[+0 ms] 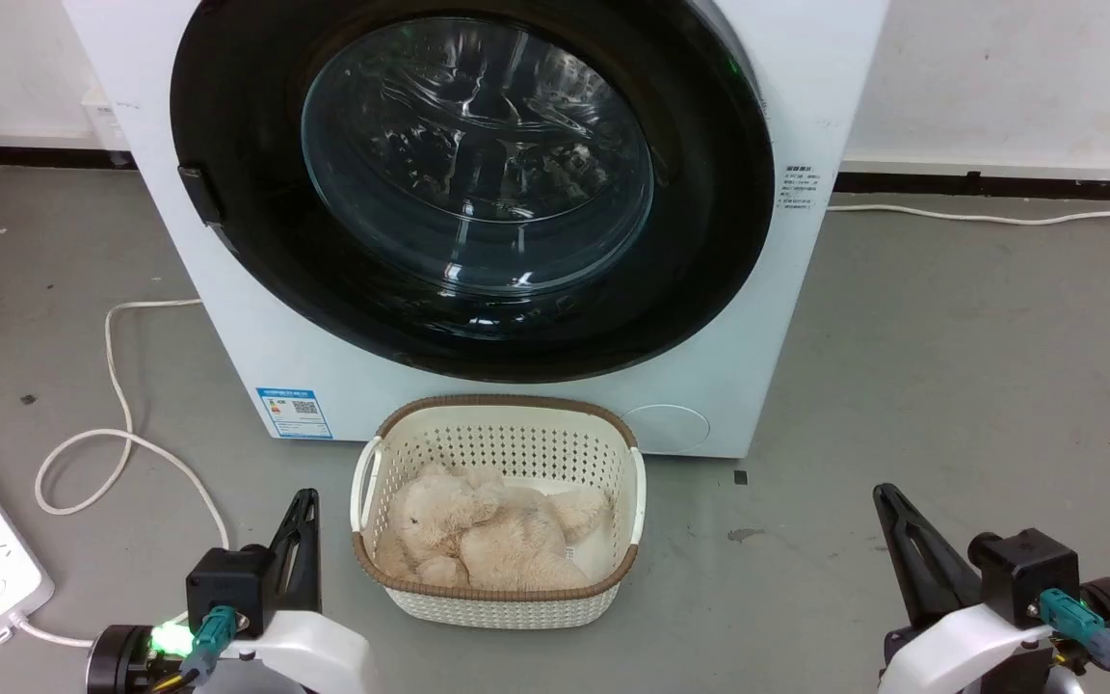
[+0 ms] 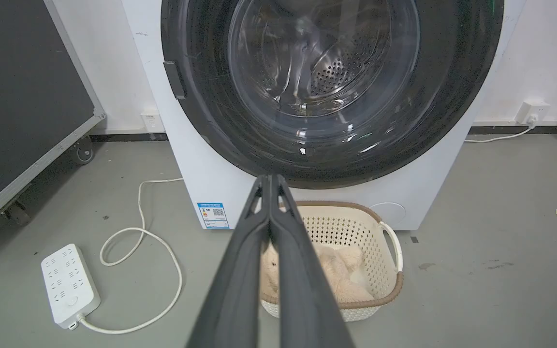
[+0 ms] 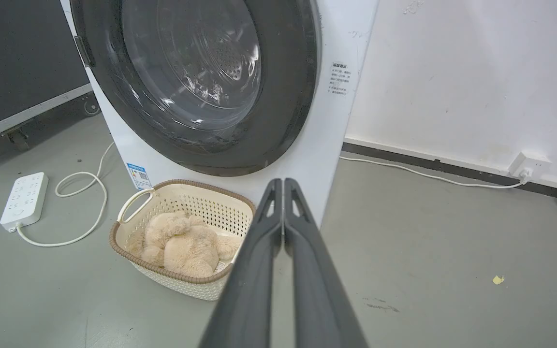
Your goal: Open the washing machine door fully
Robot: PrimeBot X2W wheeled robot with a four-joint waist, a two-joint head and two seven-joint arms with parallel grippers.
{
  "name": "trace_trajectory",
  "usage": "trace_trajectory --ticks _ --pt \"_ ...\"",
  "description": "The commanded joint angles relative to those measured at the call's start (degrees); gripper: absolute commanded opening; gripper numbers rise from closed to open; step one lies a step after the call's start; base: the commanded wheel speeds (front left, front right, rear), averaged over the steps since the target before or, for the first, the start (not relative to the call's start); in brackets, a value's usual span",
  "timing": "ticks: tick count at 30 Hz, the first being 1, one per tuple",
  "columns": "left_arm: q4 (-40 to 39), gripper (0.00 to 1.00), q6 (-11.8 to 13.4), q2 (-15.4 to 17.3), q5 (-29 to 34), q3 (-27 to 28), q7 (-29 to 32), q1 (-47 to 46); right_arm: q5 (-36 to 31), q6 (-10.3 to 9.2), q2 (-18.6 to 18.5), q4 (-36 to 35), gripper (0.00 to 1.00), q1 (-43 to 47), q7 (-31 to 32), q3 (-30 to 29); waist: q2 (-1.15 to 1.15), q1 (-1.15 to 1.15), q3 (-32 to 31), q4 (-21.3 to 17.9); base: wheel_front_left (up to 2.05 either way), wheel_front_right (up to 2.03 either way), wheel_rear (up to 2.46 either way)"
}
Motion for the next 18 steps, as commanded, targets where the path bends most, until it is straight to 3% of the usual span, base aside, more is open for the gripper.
trace_trajectory --ticks 1,18 --pt "-0.2 0.00 -0.2 0.0 0.2 0.0 0.0 -0.8 -0.3 -0.04 0.0 -0.2 0.00 -0.7 0.0 0.0 0.00 0.00 0.0 0.0 0.00 0.00 0.00" --pt "-0.2 0.00 -0.2 0.0 0.2 0.0 0.0 -0.8 -0.3 -0.04 0.0 -0.2 0.00 -0.7 0.0 0.0 0.00 0.00 0.0 0.0 0.00 0.00 0.00"
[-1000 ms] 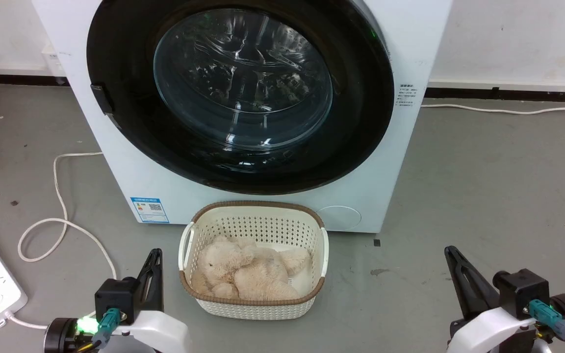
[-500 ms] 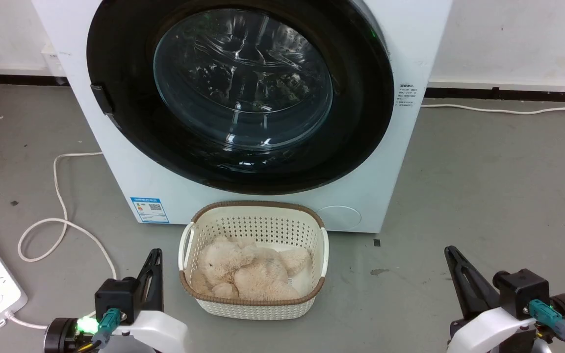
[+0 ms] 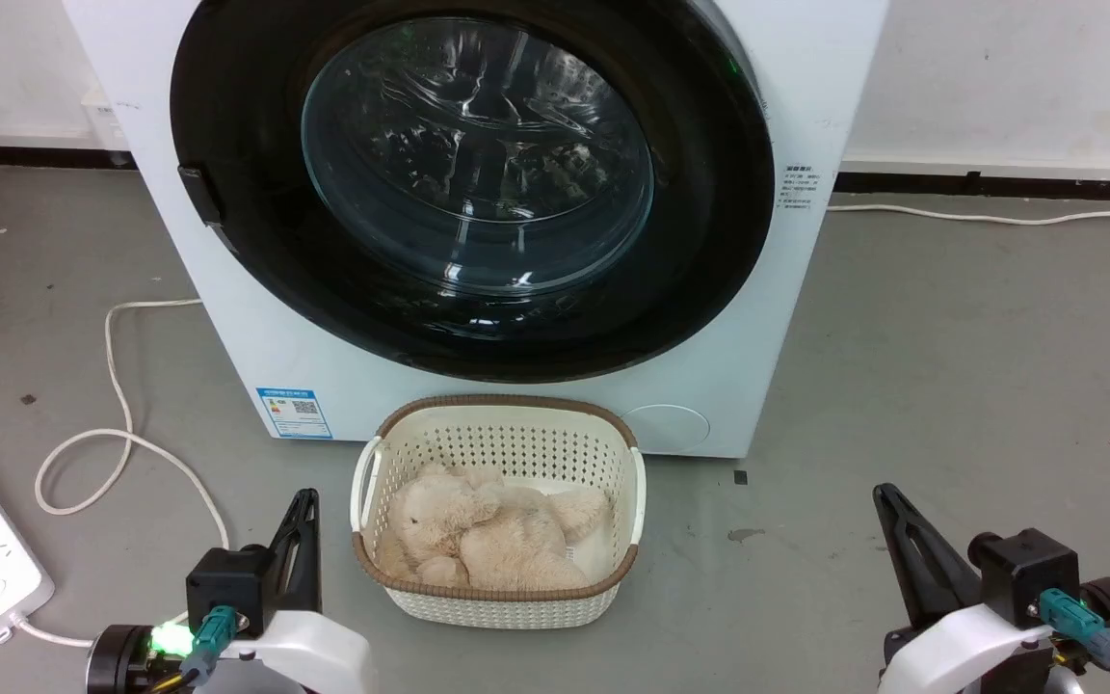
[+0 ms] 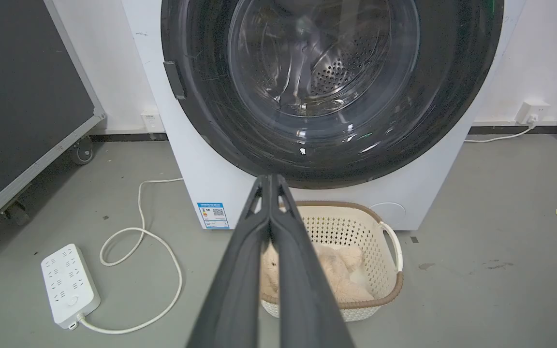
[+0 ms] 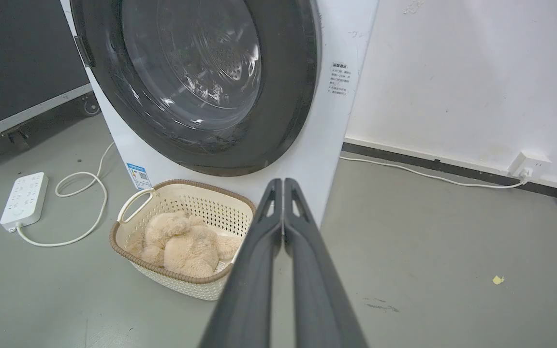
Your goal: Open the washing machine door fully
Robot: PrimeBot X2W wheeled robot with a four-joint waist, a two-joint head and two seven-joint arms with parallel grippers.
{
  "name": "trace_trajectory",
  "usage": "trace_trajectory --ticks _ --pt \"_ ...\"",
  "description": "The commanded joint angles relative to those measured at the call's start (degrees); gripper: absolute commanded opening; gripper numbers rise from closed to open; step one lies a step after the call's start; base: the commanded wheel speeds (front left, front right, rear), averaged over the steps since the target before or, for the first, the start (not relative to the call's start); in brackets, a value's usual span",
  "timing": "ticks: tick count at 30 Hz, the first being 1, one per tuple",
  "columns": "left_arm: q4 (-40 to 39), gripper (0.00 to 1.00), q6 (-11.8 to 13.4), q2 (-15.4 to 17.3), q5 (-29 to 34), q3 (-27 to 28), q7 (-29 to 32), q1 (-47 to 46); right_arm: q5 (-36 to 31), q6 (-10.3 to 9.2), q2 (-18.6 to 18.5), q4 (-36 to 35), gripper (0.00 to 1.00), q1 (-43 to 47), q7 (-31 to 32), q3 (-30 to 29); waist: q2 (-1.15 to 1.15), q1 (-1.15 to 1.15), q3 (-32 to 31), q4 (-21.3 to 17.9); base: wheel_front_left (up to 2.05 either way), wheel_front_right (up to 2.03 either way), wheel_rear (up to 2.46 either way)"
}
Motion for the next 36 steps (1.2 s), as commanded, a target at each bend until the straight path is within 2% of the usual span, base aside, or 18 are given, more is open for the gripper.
trace_trajectory --ticks 1,2,3,23,36 --pt "-0.2 0.00 -0.2 0.0 0.2 0.0 0.0 -0.8 -0.3 -0.04 0.0 -0.2 0.00 -0.7 0.0 0.0 0.00 0.00 0.0 0.0 0.00 0.00 0.00" --pt "-0.2 0.00 -0.2 0.0 0.2 0.0 0.0 -0.8 -0.3 -0.04 0.0 -0.2 0.00 -0.7 0.0 0.0 0.00 0.00 0.0 0.0 0.00 0.00 0.00" --pt "0.0 1.00 0.0 0.0 0.0 0.0 0.0 0.0 0.0 0.00 0.0 0.0 1.00 0.0 0.0 0.0 0.00 0.00 0.0 0.0 0.00 0.00 0.00" --pt "-0.5 1.00 1.6 0.0 -0.6 -2.2 -2.0 -0.5 0.2 -0.01 -0.2 -0.5 1.00 -0.8 -2.0 -0.5 0.00 0.00 1.3 0.1 0.00 0.00 0.00" --pt "-1.7 1.00 2.9 0.0 -0.9 -3.8 -3.6 -2.0 2.6 -0.01 -3.6 -0.5 1.00 -5.2 -3.2 0.1 0.00 0.00 4.4 0.6 0.00 0.00 0.00"
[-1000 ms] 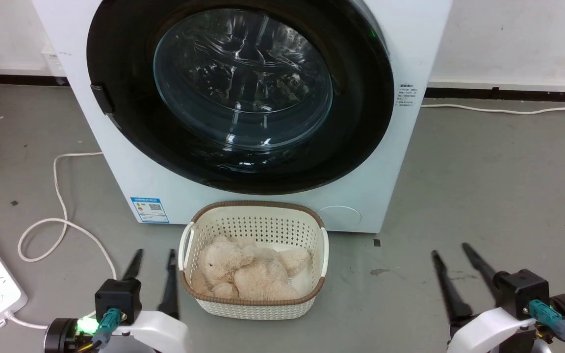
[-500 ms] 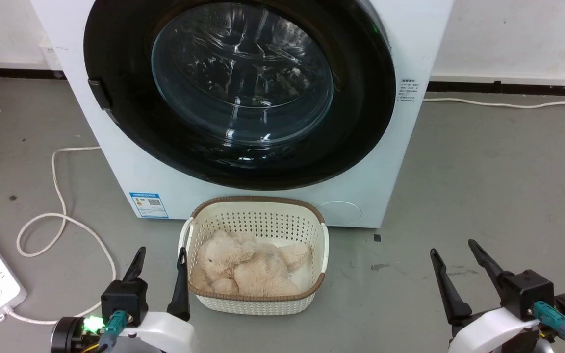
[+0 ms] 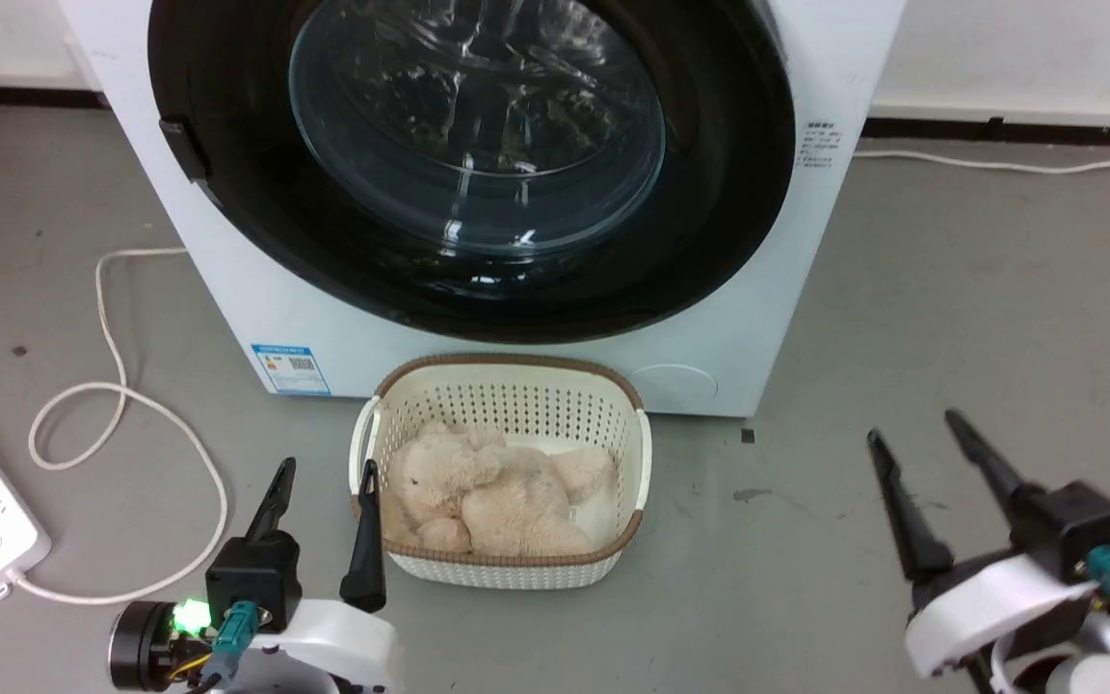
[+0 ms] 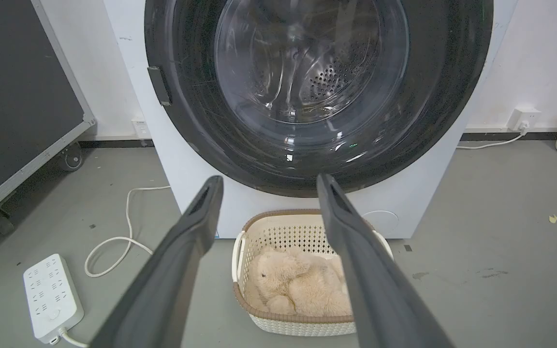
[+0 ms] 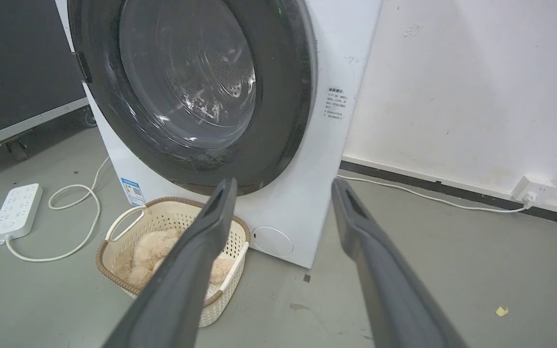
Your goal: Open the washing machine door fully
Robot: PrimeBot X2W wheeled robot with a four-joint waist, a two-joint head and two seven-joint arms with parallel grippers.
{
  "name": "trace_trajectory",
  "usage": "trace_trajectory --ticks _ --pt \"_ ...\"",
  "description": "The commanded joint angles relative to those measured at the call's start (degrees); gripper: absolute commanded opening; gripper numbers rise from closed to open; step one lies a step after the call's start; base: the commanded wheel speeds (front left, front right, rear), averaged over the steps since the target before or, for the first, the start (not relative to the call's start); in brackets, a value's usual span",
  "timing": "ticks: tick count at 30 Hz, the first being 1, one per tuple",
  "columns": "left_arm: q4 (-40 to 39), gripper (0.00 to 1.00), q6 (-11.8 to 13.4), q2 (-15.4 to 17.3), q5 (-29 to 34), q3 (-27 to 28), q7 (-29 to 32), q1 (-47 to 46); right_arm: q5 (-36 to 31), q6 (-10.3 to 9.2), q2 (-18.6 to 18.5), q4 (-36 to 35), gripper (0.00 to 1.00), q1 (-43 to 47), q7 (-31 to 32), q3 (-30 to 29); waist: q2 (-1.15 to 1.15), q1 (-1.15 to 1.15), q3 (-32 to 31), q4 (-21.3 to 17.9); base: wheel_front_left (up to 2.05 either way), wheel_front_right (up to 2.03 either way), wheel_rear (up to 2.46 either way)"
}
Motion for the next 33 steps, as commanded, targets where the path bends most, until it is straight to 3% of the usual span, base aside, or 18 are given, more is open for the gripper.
trace_trajectory --ticks 1,14,15,16,17,33 --pt "-0.4 1.00 0.4 0.0 -0.4 -0.4 -0.5 -1.0 0.8 -0.01 -0.7 0.0 1.00 -1.5 -0.5 0.0 0.00 0.00 0.4 0.1 0.00 0.00 0.00" --pt "-1.4 1.00 1.9 0.0 -0.7 -2.5 -2.1 -2.8 11.1 -0.01 -2.9 1.7 1.00 -9.5 2.1 -2.1 0.00 0.00 3.5 1.1 0.00 0.00 0.00" --pt "-1.5 1.00 2.0 0.0 -0.7 -2.6 -2.2 -2.9 11.9 -0.02 -3.0 2.0 0.77 -10.1 2.4 -2.2 0.00 0.00 3.7 1.1 0.00 0.00 0.00" --pt "-1.5 1.00 2.1 0.0 -0.7 -2.8 -2.3 -2.9 12.7 -0.02 -3.0 2.2 0.34 -10.7 2.6 -2.4 0.00 0.00 3.9 1.2 0.00 0.00 0.00" --pt "-1.6 1.00 2.2 0.0 -0.7 -3.0 -2.4 -3.0 13.5 -0.02 -3.1 2.4 0.00 -11.4 2.9 -2.5 0.00 0.00 4.1 1.3 0.00 0.00 0.00" --pt "-3.1 1.00 4.2 0.0 -1.3 -5.6 -4.4 -5.2 28.7 -0.02 -3.1 11.2 0.00 -25.3 11.8 -7.5 0.00 0.00 8.2 3.0 0.00 0.00 0.00"
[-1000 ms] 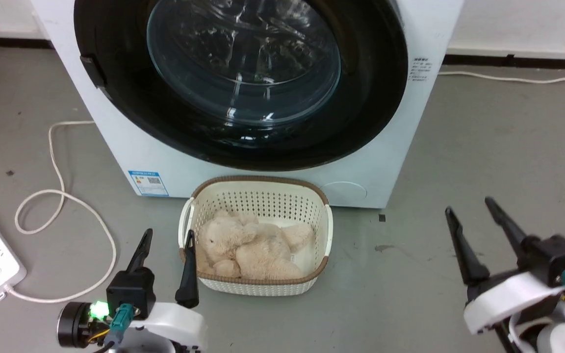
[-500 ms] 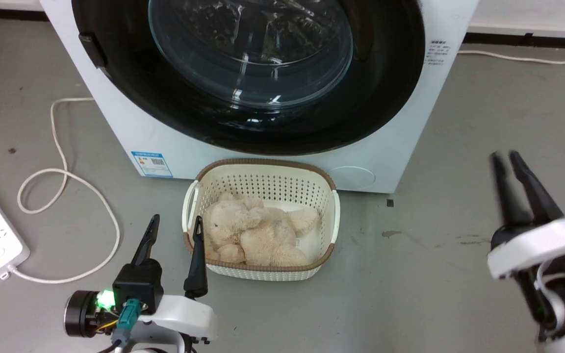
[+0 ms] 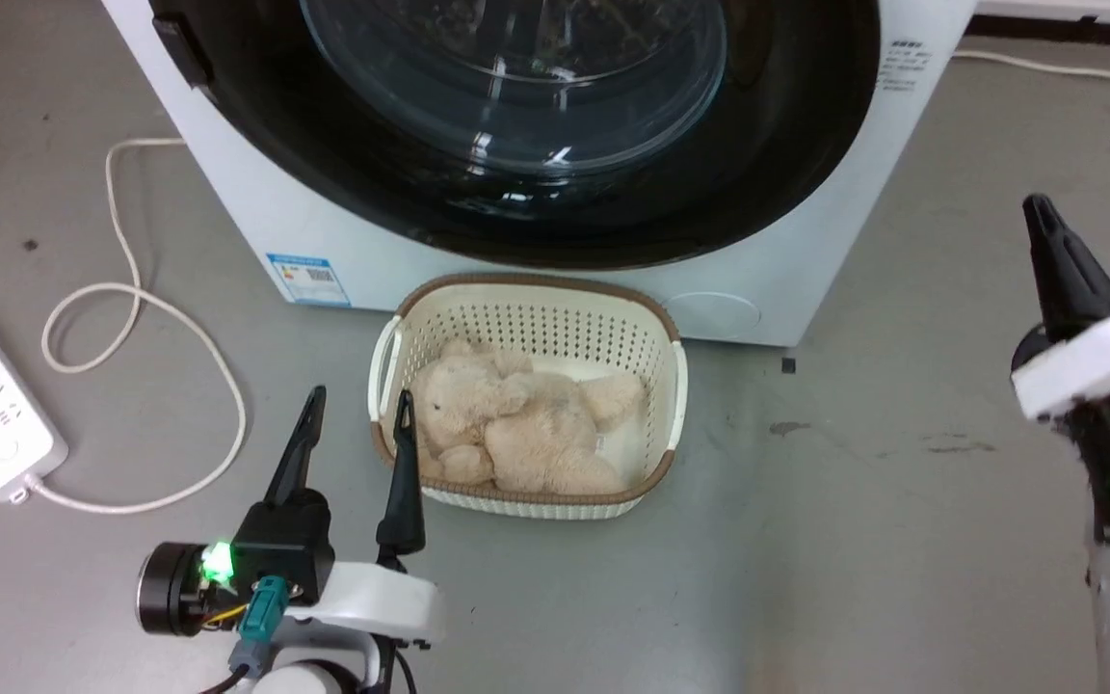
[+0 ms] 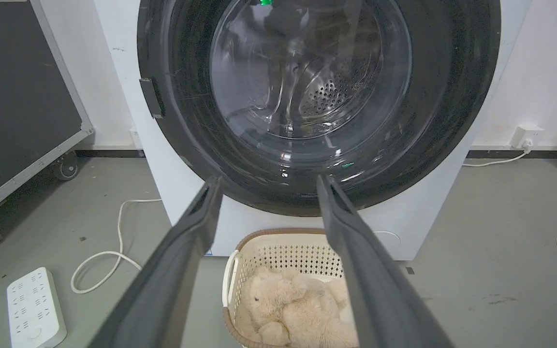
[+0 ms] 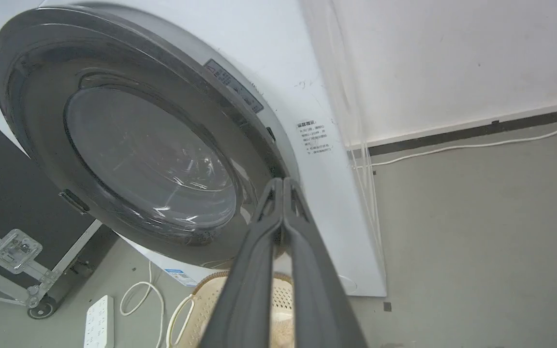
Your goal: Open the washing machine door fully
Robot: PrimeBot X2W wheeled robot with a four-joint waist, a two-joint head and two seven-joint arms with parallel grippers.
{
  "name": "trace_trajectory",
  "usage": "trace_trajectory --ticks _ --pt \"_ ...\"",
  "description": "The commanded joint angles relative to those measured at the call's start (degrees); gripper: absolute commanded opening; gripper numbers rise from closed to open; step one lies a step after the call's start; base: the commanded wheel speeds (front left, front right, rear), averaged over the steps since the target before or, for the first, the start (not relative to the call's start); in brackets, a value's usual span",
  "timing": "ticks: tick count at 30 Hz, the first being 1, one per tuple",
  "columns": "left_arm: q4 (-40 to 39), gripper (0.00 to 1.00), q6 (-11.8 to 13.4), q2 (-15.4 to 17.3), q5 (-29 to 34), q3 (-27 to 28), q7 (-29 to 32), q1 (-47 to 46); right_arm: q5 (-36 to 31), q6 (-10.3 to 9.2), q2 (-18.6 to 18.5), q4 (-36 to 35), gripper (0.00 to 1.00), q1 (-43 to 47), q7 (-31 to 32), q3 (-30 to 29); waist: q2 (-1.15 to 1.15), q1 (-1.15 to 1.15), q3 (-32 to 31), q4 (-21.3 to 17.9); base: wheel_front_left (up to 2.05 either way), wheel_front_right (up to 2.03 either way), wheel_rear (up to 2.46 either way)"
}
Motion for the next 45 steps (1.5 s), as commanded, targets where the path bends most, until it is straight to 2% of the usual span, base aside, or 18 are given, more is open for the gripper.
trace_trajectory --ticks 1,17,29,30,33,45 --pt "-0.5 1.00 0.5 0.0 -0.3 -0.5 -0.6 -1.1 2.0 -0.02 -0.1 1.2 0.00 -2.5 1.3 -0.6 0.00 -0.01 0.7 0.4 0.00 0.00 0.00" --pt "-2.2 1.00 2.6 0.0 -0.7 -3.7 -2.5 -3.7 14.0 -0.03 -1.6 16.4 0.00 -20.7 14.3 -7.5 0.00 -0.01 6.4 2.9 0.00 0.00 0.00" --pt "-3.1 1.00 4.2 0.0 -1.4 -6.4 -3.9 -5.3 19.4 -0.03 -4.4 31.4 0.00 -37.0 24.2 -11.5 0.00 -0.01 10.1 4.8 0.00 0.00 0.00" --pt "-3.4 1.00 4.6 0.0 -1.6 -7.1 -4.3 -5.7 20.4 -0.03 -4.9 34.9 0.00 -40.5 26.4 -12.2 0.00 -0.01 11.0 5.3 0.00 0.00 0.00" --pt "-3.7 1.00 5.2 0.0 -1.7 -8.0 -4.8 -6.3 21.8 -0.03 -5.6 38.8 0.00 -44.7 28.7 -13.0 0.00 -0.01 12.1 5.9 0.00 0.00 0.00" --pt "-4.6 1.00 7.1 0.0 -2.4 -10.5 -6.2 -7.8 25.1 -0.04 -7.1 47.3 0.00 -53.4 35.7 -13.9 0.00 -0.01 14.9 7.5 0.00 0.00 0.00"
